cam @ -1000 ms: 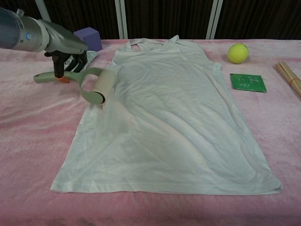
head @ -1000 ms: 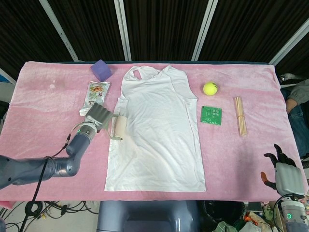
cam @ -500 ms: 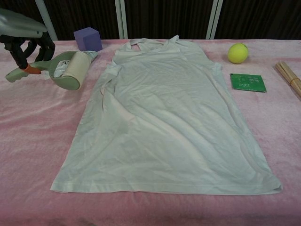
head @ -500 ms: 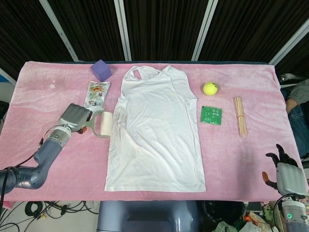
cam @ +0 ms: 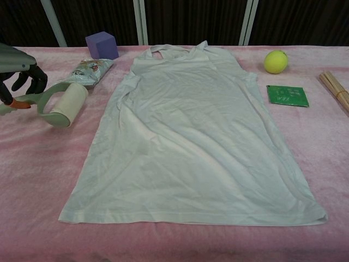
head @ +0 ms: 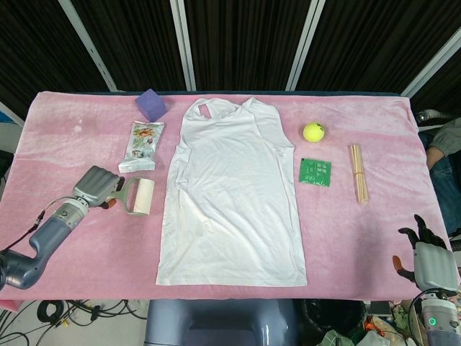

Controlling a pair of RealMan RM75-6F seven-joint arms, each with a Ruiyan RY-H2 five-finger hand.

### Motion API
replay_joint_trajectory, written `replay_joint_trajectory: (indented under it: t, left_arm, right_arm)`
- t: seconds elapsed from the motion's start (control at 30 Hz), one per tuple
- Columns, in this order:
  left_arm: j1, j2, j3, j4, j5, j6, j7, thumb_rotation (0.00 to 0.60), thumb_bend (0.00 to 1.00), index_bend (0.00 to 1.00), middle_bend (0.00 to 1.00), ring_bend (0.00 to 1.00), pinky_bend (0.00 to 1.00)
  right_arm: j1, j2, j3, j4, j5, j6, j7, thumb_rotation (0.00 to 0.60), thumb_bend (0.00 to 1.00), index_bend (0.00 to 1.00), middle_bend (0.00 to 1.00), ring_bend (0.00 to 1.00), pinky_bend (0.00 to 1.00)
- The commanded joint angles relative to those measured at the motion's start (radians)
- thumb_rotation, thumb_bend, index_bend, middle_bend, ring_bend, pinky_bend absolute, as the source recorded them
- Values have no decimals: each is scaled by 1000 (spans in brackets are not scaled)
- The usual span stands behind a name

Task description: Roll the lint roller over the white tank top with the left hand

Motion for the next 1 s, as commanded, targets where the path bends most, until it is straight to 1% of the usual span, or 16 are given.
replay_joint_trajectory:
  t: [0.03, 0.1, 0.17, 0.2, 0.27, 0.3, 0.33, 0.4, 0.43, 0.47, 0.57, 0.67, 0.83, 0.93, 1.0]
  left_arm:
    - [24, -28, -9, 42, 23, -30, -22, 600, 585, 748, 716, 549, 721]
    - [30, -39, -14, 57, 27, -41, -23, 600, 581, 734, 704, 541, 716]
    - [34, -50, -20, 68, 28, -52, -23, 600, 547, 688, 665, 517, 700]
    - [35, -56, -24, 76, 23, -65, -17, 600, 521, 662, 645, 506, 693]
    - [34, -61, -30, 84, 6, -96, 3, 600, 419, 577, 572, 468, 669]
    - [32, -62, -34, 84, -7, -112, 18, 600, 384, 549, 545, 449, 659]
    - [31, -62, -38, 83, -22, -122, 36, 600, 338, 507, 500, 417, 642]
    - [34, -62, -48, 76, -49, -124, 69, 600, 287, 435, 422, 355, 616]
    - [36, -61, -53, 71, -63, -122, 82, 600, 262, 382, 360, 309, 604]
    - [38, -58, -58, 62, -80, -122, 93, 600, 247, 330, 299, 264, 591]
    - [35, -39, -69, 23, -130, -140, 124, 600, 232, 245, 197, 168, 532]
    - [27, -15, -74, -9, -169, -154, 155, 600, 224, 222, 167, 124, 482]
    - [23, 40, -91, -102, -238, -143, 189, 600, 199, 198, 154, 101, 465]
    - [19, 114, -96, -209, -287, -109, 231, 600, 200, 198, 160, 102, 442]
    - [23, 147, -100, -254, -299, -68, 253, 600, 204, 198, 163, 102, 423]
  right_arm:
    - [0, 0, 0, 1, -1, 1, -2, 600, 279, 304, 27, 159, 197]
    - [0, 0, 0, 1, -1, 3, -1, 600, 279, 304, 27, 159, 197]
    - [-1, 1, 0, 0, -1, 3, -1, 600, 279, 304, 27, 159, 197]
    - [-1, 1, 0, 0, -1, 3, 0, 600, 280, 304, 27, 159, 197]
    - [-1, 1, 0, 0, -1, 3, 1, 600, 279, 305, 27, 159, 197]
    - [-1, 1, 0, 0, -2, 3, 1, 600, 279, 305, 27, 159, 197]
    - [-1, 1, -1, 0, -2, 2, 0, 600, 279, 305, 27, 159, 197]
    - [0, 1, -1, 0, -2, 2, 0, 600, 279, 305, 27, 159, 197]
    - [0, 1, -1, 0, -3, 1, 0, 600, 279, 304, 27, 159, 197]
    - [0, 1, -1, 0, -3, 1, 0, 600, 279, 304, 27, 159, 197]
    - [1, 1, -2, 0, -2, -1, -1, 600, 279, 304, 27, 159, 197]
    - [1, 1, -2, -1, -1, -2, -2, 600, 279, 304, 27, 159, 197]
    - [1, 1, -3, -1, -1, -1, -5, 600, 279, 304, 27, 159, 197]
    - [2, 0, -2, -1, 1, -1, -7, 600, 280, 304, 27, 159, 197]
    - [2, 0, -2, -1, 0, -1, -8, 600, 280, 305, 27, 159, 197]
